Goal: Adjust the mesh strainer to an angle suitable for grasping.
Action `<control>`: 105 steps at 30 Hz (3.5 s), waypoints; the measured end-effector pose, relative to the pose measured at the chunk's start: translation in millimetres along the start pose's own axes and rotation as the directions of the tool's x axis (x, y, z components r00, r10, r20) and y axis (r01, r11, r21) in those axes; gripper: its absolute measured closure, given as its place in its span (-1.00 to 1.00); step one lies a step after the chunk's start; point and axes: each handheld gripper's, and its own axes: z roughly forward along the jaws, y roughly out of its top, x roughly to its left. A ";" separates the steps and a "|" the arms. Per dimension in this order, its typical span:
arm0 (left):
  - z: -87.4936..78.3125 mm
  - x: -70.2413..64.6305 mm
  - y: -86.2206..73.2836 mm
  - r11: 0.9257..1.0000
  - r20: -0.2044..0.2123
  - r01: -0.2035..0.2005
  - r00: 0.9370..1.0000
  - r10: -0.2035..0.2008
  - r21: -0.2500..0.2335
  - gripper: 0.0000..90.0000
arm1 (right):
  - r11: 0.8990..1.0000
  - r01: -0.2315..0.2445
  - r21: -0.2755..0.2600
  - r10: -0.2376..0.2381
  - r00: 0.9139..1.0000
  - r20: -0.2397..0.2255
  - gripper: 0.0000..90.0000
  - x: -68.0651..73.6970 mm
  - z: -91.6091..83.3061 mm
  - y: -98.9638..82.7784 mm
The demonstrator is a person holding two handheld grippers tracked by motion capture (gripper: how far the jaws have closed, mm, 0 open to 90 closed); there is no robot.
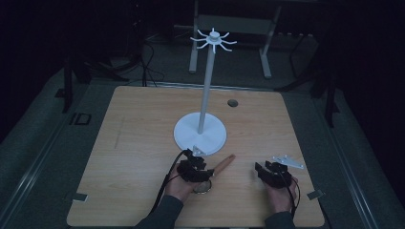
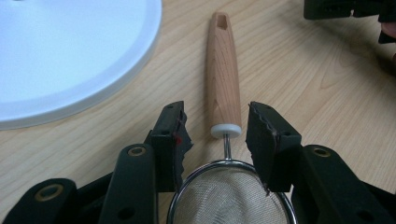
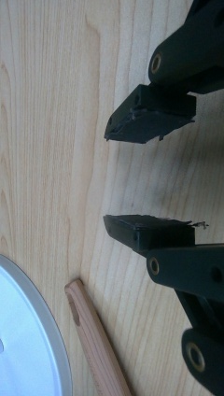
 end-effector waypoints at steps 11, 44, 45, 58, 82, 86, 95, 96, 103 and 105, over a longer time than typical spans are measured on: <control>17.2 -4.7 9.9 0.998 0.025 -0.002 1.000 0.000 0.056 0.33 | 1.000 -0.003 0.003 0.003 1.000 0.001 0.14 -0.9 -0.3 -0.4; 3.8 16.0 11.8 0.932 0.039 -0.162 0.987 0.158 0.324 0.56 | 1.000 -0.009 0.014 0.009 1.000 0.000 0.11 -0.5 1.4 -1.4; 4.5 15.7 12.6 0.931 0.037 -0.160 0.987 0.157 0.328 0.56 | 1.000 -0.009 0.014 0.009 1.000 0.000 0.11 -0.4 1.6 -1.5; 17.4 12.1 25.9 0.919 0.045 -0.178 0.984 0.173 0.353 0.45 | 1.000 -0.010 0.019 0.010 1.000 -0.004 0.10 -0.6 1.7 -1.6; 20.6 22.4 25.9 0.916 0.014 -0.098 0.995 0.100 0.389 0.52 | 1.000 -0.012 0.019 0.012 1.000 -0.005 0.09 -0.7 1.7 -1.4; 12.9 24.7 26.4 0.933 0.005 -0.085 0.996 0.088 0.350 0.52 | 1.000 -0.009 0.022 0.009 1.000 -0.004 0.09 -0.6 2.2 -1.5; -1.6 27.1 29.5 0.961 -0.013 -0.066 0.997 0.073 0.268 0.52 | 1.000 0.009 0.020 -0.009 1.000 0.002 0.14 1.0 2.7 -1.3; -5.0 28.7 30.5 0.967 -0.020 -0.058 0.998 0.065 0.246 0.52 | 1.000 0.014 0.020 -0.014 1.000 0.005 0.15 1.1 2.9 -1.4; -15.5 30.4 32.1 0.982 -0.032 -0.034 0.999 0.041 0.186 0.52 | 0.999 0.043 -0.006 -0.043 0.999 -0.017 0.22 4.1 1.9 -0.7; -18.9 30.9 32.8 0.985 -0.037 -0.033 0.999 0.040 0.171 0.52 | 0.998 0.057 -0.015 -0.057 0.998 -0.024 0.23 6.1 1.6 -0.4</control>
